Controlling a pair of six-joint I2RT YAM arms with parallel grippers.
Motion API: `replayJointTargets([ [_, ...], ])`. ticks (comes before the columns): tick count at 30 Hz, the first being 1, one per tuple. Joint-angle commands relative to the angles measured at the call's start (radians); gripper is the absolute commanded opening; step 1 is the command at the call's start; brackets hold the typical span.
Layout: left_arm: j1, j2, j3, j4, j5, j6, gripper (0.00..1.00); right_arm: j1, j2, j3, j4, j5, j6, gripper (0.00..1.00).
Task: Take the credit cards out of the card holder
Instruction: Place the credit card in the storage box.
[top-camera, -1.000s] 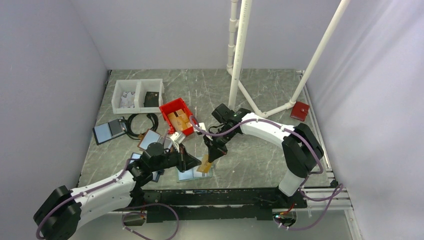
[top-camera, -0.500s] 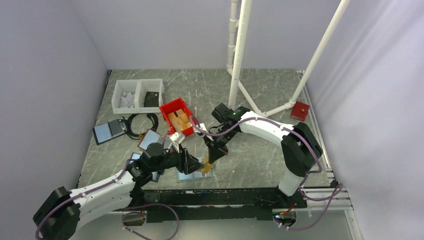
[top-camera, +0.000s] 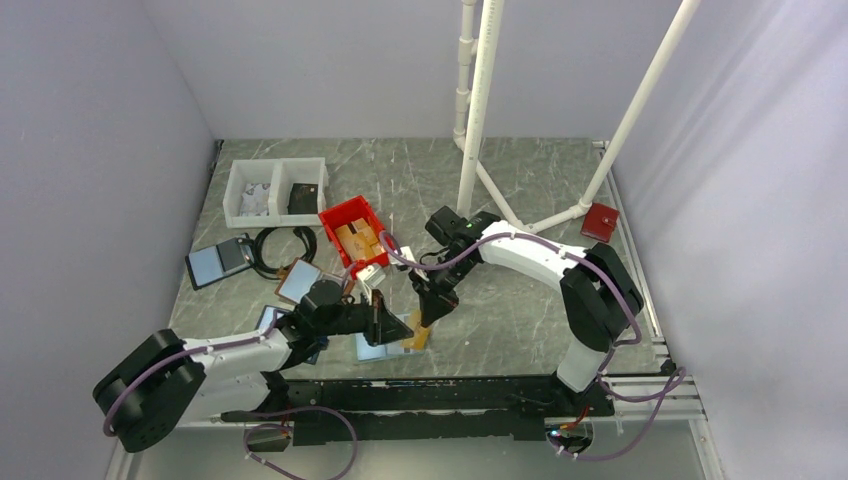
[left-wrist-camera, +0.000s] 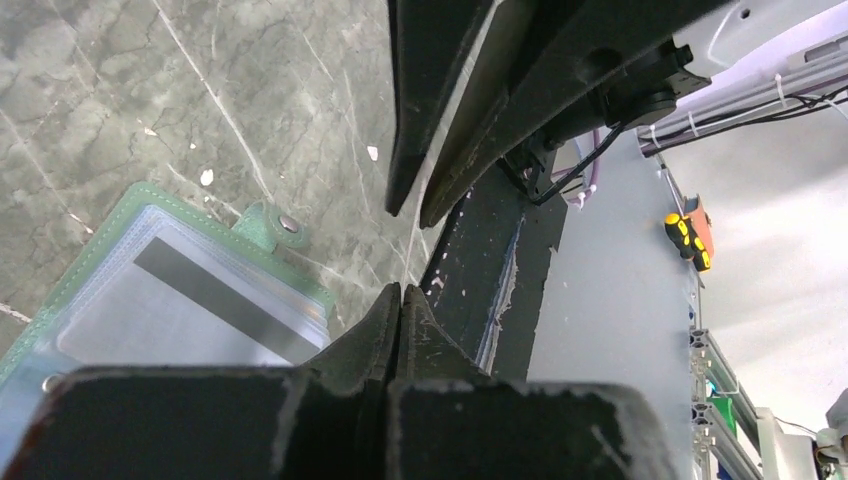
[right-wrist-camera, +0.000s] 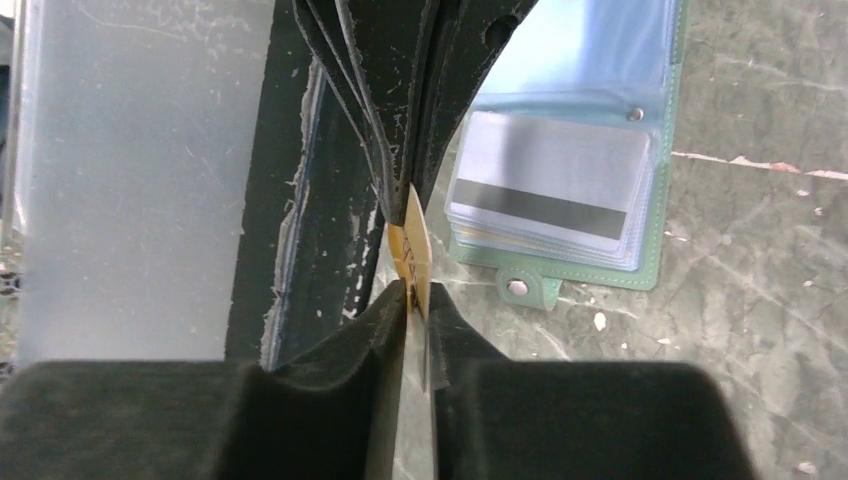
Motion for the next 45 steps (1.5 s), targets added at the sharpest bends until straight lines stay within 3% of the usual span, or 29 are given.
replayJointTargets([
  [1, 0.001, -0.006, 0.052, -0.071, -0.054, -0.009, 0.00, 0.006, -0.034, 0.040, 0.007, 0.013, -0.016, 0.24],
  [4, 0.001, -0.082, 0.068, -0.239, -0.154, -0.005, 0.00, 0.003, -0.099, 0.012, 0.056, 0.116, 0.024, 0.40],
  [7, 0.005, -0.186, 0.083, -0.381, -0.224, -0.009, 0.00, 0.002, -0.163, -0.027, 0.121, 0.216, 0.056, 0.49],
  [12, 0.014, -0.301, 0.155, -0.727, -0.414, -0.047, 0.00, -0.003, -0.216, -0.045, 0.147, 0.291, 0.075, 0.53],
  [17, 0.047, -0.340, 0.256, -0.897, -0.551, -0.024, 0.00, -0.002, -0.246, -0.056, 0.153, 0.298, 0.074, 0.53],
  [22, 0.148, -0.283, 0.367, -0.937, -0.552, 0.018, 0.00, 0.013, -0.260, -0.069, 0.164, 0.321, 0.073, 0.53],
  [29, 0.332, -0.190, 0.429, -0.878, -0.380, 0.038, 0.00, 0.029, -0.278, -0.081, 0.157, 0.344, 0.043, 0.53],
  [39, 0.464, 0.000, 0.545, -0.840, -0.287, 0.017, 0.00, 0.030, -0.328, -0.104, 0.155, 0.336, 0.007, 0.53],
  [45, 0.489, 0.075, 0.611, -0.852, -0.333, -0.013, 0.00, 0.033, -0.332, -0.106, 0.153, 0.330, 0.004, 0.52],
])
